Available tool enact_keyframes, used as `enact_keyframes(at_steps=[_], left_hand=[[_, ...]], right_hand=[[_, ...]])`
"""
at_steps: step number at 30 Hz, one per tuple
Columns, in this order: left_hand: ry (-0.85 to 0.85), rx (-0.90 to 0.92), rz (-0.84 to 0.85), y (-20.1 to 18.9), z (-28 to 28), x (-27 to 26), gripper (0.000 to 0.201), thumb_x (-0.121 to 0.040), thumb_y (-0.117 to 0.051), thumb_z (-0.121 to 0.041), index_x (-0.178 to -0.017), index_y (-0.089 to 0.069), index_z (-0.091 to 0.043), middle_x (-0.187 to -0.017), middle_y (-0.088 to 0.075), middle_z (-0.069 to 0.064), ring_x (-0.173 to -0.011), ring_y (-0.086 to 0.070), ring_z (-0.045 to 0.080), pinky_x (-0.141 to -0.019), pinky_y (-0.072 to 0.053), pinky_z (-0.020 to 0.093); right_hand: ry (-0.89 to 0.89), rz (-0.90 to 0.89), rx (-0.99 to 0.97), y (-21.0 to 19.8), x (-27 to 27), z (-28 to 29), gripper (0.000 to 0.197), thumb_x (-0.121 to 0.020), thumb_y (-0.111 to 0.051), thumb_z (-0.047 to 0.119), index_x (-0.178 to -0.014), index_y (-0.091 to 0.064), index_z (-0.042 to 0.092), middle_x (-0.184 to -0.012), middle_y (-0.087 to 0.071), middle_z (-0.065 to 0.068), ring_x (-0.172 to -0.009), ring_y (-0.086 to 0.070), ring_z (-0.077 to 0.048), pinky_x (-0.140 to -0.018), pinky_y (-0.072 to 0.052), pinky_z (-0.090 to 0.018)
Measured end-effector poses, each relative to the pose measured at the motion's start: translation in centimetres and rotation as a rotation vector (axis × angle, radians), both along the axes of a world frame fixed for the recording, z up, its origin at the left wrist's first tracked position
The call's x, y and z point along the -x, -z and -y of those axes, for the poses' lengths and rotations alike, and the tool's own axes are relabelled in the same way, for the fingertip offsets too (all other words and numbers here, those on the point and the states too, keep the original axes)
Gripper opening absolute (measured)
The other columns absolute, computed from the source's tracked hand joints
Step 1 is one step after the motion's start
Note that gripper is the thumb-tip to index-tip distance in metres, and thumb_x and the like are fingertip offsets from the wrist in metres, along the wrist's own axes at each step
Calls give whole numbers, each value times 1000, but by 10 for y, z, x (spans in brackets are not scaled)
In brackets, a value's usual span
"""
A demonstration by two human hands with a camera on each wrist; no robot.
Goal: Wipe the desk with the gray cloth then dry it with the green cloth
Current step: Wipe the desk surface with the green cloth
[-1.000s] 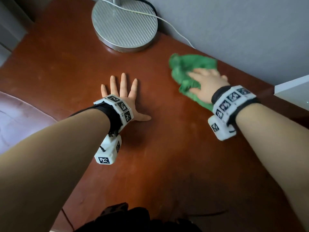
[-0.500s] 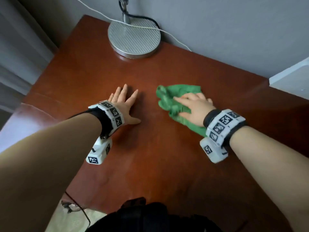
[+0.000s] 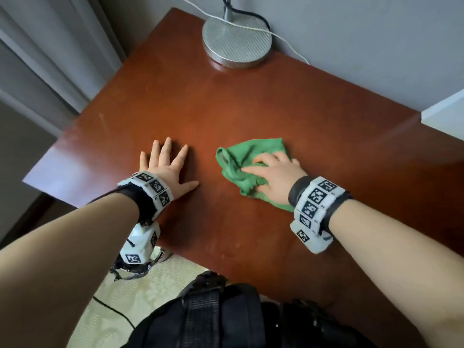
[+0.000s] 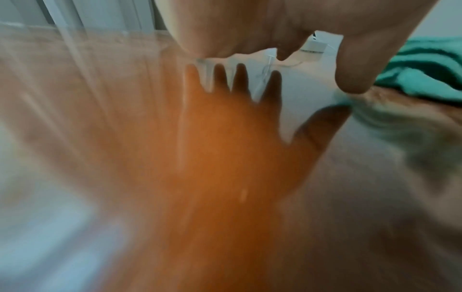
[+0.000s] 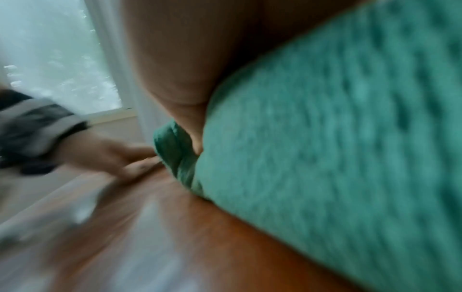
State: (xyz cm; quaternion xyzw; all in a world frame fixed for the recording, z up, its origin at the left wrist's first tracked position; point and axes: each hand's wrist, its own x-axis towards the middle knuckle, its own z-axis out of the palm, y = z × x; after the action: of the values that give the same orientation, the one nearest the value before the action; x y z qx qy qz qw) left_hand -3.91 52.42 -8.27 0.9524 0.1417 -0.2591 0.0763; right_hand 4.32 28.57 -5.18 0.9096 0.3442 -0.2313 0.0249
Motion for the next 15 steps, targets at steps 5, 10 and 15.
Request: enact_keyframes(at_steps=[5,10,15], left_hand=[[35,-58,-18,9,4,45,83,-85,-29,-70,-147,15,-36,-155,24,2,-143,21,23,-116,11,44],[34,-51,-9,10,15,67,79,-89,-26,-66,-147,15,-32,-155,23,2,-143,20,25,-116,10,45],[65,-88,-14,12,45,99,77,-92,-24,-62,-148,13,-26,-156,21,4,-143,17,32,-115,6,49]], right_hand=[[486,69,59,6,-20,1,51,-92,-40,51,-141,-25,43,-150,-20,5,-133,-21,-31,-104,-27,-50],[104,29,-7,12,65,-1,52,-91,-46,46,-140,-27,47,-152,-15,8,-136,-13,-29,-105,-21,-51],[-210,-155,46,-5,151,35,58,-90,-47,24,-139,-29,50,-151,-15,14,-139,-8,-23,-108,-16,-47]])
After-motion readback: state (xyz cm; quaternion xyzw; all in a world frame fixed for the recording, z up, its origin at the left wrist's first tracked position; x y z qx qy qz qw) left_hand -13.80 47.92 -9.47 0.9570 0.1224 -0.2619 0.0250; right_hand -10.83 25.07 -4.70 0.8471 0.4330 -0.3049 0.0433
